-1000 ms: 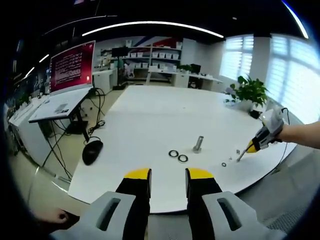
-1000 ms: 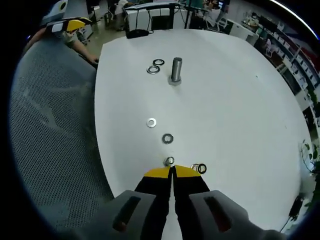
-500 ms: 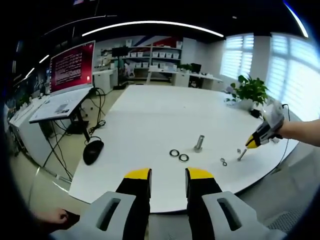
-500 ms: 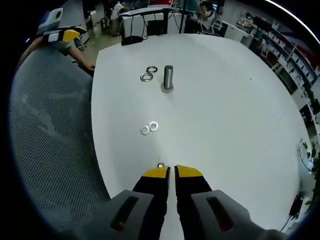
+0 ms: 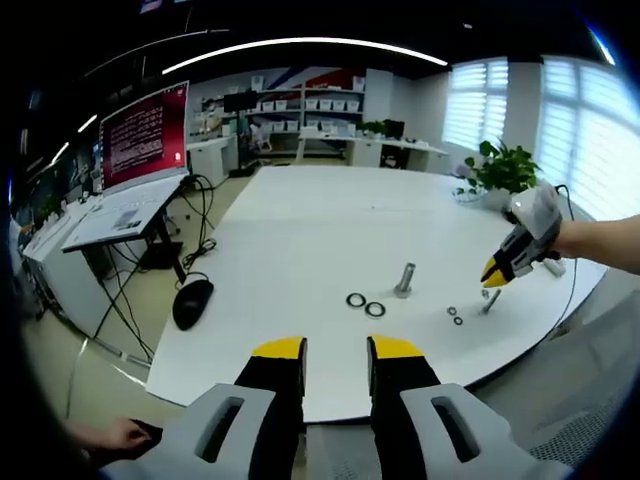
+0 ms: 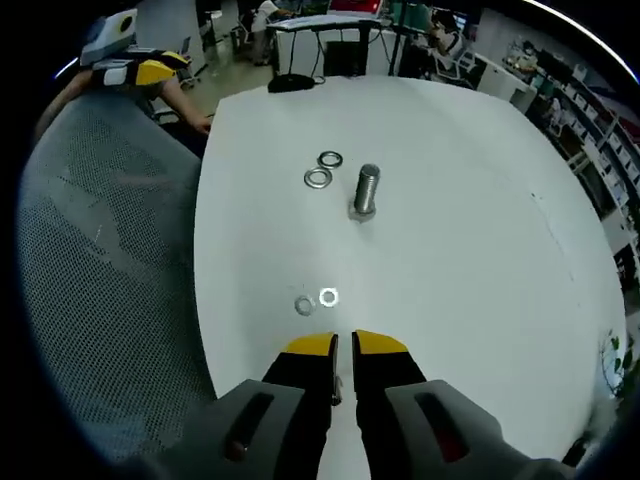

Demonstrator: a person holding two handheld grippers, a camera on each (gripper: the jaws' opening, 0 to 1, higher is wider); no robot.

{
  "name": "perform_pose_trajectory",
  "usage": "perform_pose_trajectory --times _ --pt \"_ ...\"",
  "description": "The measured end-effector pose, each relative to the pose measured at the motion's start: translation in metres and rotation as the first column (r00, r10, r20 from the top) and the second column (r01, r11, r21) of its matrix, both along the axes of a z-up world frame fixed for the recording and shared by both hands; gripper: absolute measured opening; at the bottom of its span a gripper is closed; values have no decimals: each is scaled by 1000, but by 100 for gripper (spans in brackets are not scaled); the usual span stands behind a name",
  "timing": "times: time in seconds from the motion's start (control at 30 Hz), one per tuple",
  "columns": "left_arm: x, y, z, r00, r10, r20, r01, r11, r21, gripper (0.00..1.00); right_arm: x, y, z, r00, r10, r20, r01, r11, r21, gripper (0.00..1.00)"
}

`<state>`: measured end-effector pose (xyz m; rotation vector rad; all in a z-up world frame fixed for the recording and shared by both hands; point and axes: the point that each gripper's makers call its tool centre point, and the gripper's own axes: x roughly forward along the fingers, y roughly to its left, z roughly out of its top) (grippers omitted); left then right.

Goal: Place the washer onto the threaded stud by aligning its center hole with the stud, sliding it down to the base, and recovering from edge contact or off-axis alignment until the washer reaches the visible bottom stop.

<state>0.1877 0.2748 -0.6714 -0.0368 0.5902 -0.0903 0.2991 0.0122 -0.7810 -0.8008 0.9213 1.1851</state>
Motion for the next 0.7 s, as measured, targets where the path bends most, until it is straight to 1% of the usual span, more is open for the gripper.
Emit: perform_pose_trajectory --times 0.07,0.1,0.13,0.17,0.23,0.3,0.37,0.47,0.53,0.6,0.7 --pt "0 1 0 1000 2 -2 -2 1000 -5 23 -8 8 -10 998 53 -30 -54 998 -32 9" --pt "0 2 -1 1000 3 -3 -3 1000 -4 23 -11 9 -17 996 79 -40 -81 994 -69 9" --pt "0 2 -1 1000 4 -4 -4 1000 -4 23 -11 10 -21 994 103 -30 -105 990 -90 9" --pt "0 3 -2 1000 8 -7 -8 1000 -9 23 -13 12 -27 990 140 -33 -142 982 -120 10" --pt "0 3 -2 1000 10 -9 -10 1000 -15 22 -19 13 -37 985 161 -55 -168 973 -156 12" --pt "0 3 -2 1000 12 -6 -13 1000 -20 20 -20 13 -42 984 170 -56 -178 968 -179 17" --pt "0 3 -1 1000 15 -4 -15 1000 -23 18 -23 14 -48 978 201 -59 -209 956 -206 17" --pt "0 3 -2 1000 13 -7 -14 1000 -24 18 -21 14 -56 976 213 -46 -218 949 -230 18" --pt "0 2 -2 1000 12 -6 -12 1000 -26 17 -18 15 -57 976 214 -38 -216 948 -234 18" --pt "0 2 -2 1000 11 -6 -12 1000 -27 17 -14 16 -56 980 198 -33 -201 953 -228 18" --pt "0 2 -2 1000 11 -5 -11 1000 -29 16 -13 17 -58 983 176 -54 -183 959 -218 18"
